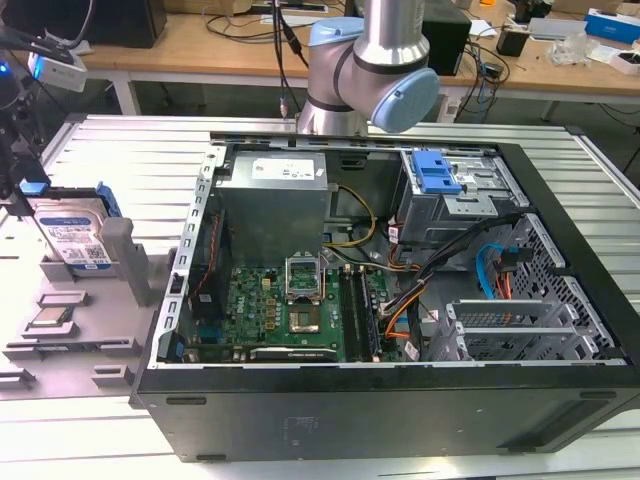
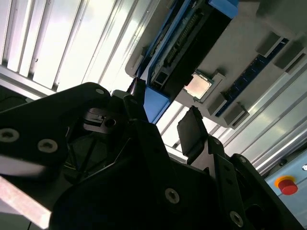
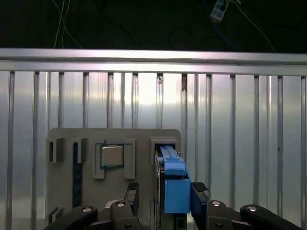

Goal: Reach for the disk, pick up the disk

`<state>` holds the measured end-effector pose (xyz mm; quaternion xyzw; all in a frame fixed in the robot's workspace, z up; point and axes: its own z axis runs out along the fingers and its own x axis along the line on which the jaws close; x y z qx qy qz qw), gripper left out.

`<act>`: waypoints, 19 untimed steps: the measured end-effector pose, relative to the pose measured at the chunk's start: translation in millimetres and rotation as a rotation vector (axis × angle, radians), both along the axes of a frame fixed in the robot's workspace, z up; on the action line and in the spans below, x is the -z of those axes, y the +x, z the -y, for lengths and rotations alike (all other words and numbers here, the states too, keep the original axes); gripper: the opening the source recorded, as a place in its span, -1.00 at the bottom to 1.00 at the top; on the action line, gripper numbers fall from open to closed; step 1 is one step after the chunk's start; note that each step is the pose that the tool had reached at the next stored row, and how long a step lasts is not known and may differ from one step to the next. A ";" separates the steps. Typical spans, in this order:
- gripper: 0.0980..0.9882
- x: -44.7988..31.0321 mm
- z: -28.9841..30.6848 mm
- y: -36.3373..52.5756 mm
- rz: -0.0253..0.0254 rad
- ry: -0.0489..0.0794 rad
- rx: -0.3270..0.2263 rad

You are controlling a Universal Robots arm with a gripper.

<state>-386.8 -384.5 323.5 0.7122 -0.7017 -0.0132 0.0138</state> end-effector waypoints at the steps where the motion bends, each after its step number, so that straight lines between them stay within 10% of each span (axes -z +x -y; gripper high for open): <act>1: 0.00 0.7 0.0 0.0 0.0000 0.000 0.000; 19: 0.00 17.0 -2.2 0.7 0.0000 0.000 0.000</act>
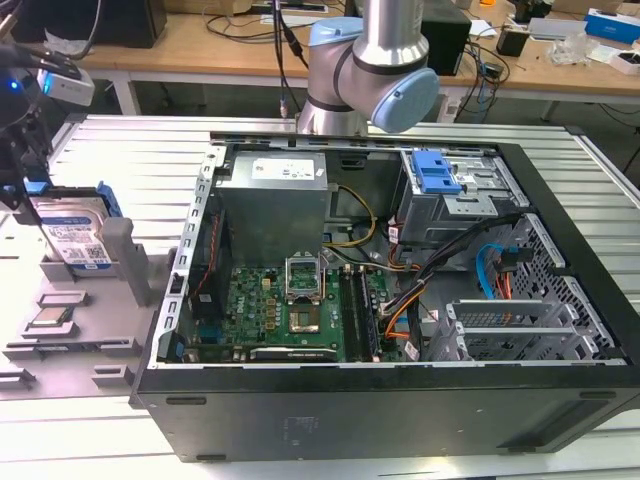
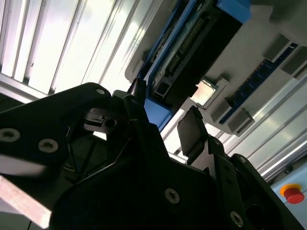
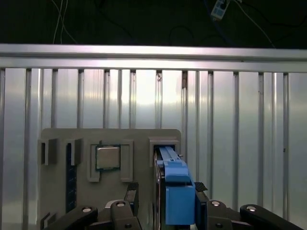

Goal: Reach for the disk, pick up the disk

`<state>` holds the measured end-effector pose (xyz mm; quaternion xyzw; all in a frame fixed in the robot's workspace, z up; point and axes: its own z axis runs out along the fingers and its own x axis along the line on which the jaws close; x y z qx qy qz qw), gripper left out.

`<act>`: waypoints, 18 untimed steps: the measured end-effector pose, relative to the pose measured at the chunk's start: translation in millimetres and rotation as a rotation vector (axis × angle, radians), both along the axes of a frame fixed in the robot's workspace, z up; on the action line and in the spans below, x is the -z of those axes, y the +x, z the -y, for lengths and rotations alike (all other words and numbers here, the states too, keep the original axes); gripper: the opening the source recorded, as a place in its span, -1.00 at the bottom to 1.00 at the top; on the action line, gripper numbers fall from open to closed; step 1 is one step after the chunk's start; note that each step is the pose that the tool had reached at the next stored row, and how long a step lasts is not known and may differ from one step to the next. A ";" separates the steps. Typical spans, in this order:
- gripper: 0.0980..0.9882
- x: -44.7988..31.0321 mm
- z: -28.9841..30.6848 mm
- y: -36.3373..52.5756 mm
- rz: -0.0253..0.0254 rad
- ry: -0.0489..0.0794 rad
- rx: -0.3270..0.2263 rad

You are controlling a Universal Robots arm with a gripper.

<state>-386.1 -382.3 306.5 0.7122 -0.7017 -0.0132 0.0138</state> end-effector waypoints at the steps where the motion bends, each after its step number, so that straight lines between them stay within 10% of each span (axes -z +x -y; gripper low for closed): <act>1: 0.00 0.5 0.0 0.0 0.0000 0.000 0.000; 18: 0.00 10.7 -12.6 0.3 -0.0001 -0.001 0.000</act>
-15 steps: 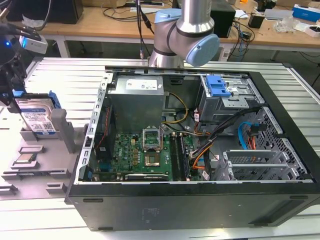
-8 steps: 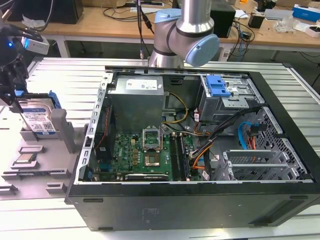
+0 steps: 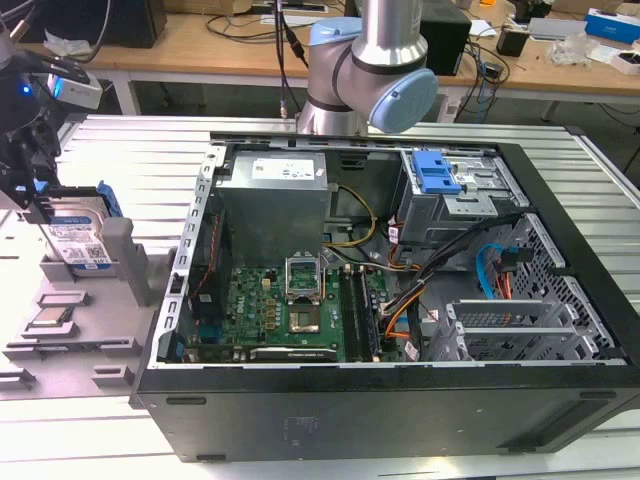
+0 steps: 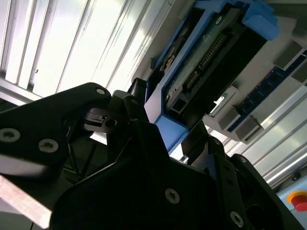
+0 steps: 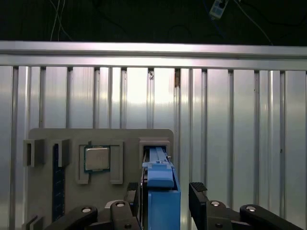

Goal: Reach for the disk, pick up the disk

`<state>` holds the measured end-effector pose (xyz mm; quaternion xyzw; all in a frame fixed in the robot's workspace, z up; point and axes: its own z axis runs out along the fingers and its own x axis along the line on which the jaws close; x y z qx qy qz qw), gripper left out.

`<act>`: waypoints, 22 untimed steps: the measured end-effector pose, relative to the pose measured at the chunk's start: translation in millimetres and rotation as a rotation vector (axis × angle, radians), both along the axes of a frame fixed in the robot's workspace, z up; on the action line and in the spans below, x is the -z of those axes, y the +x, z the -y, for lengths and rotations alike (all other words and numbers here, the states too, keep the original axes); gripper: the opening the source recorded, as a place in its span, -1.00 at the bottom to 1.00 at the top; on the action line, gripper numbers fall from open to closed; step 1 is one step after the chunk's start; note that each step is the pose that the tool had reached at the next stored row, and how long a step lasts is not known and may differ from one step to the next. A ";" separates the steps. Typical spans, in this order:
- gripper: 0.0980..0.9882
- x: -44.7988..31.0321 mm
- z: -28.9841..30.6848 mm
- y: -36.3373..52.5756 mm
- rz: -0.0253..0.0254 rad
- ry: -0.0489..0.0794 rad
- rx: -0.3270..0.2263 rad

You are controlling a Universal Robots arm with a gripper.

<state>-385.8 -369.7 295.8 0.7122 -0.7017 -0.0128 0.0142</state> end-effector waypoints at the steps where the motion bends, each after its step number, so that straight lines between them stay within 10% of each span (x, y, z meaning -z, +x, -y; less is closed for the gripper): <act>1: 0.00 0.9 0.0 0.0 0.0001 0.000 0.000; 16: 0.00 9.2 0.0 0.0 0.0000 0.000 0.000; 22: -0.39 9.3 0.0 0.0 0.0000 0.000 0.000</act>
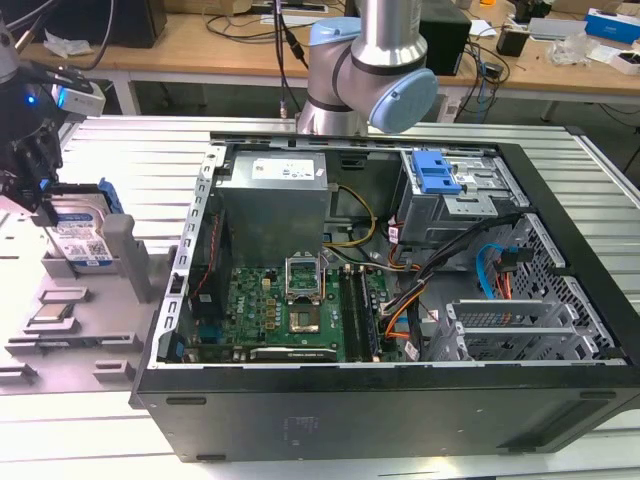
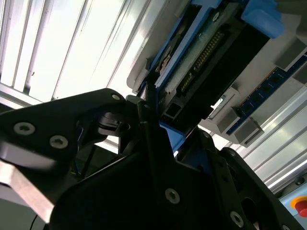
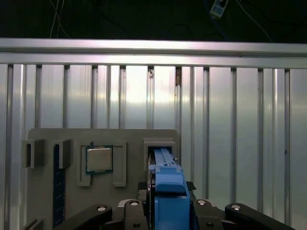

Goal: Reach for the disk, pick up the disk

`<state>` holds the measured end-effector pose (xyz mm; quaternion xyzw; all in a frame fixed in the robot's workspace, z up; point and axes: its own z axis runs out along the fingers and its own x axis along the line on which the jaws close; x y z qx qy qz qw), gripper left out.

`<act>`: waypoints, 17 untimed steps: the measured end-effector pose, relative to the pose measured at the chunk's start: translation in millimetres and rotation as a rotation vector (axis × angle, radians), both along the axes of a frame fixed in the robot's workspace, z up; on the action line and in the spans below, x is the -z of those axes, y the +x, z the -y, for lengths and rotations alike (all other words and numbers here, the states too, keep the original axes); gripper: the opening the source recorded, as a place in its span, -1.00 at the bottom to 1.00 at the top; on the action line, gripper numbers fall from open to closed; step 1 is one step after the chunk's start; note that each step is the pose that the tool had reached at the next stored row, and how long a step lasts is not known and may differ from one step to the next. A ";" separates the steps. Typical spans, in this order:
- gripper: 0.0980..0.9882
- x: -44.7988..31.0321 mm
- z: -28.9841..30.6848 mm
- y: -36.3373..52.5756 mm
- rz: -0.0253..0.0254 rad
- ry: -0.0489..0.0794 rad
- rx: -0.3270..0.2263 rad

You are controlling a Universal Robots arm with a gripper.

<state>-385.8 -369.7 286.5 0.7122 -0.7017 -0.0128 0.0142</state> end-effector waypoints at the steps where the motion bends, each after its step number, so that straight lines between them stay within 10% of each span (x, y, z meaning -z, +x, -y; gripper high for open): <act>1: -0.39 0.0 0.0 0.0 0.0000 0.000 0.000; 17: -0.39 -3.9 0.0 0.1 0.0000 0.000 0.000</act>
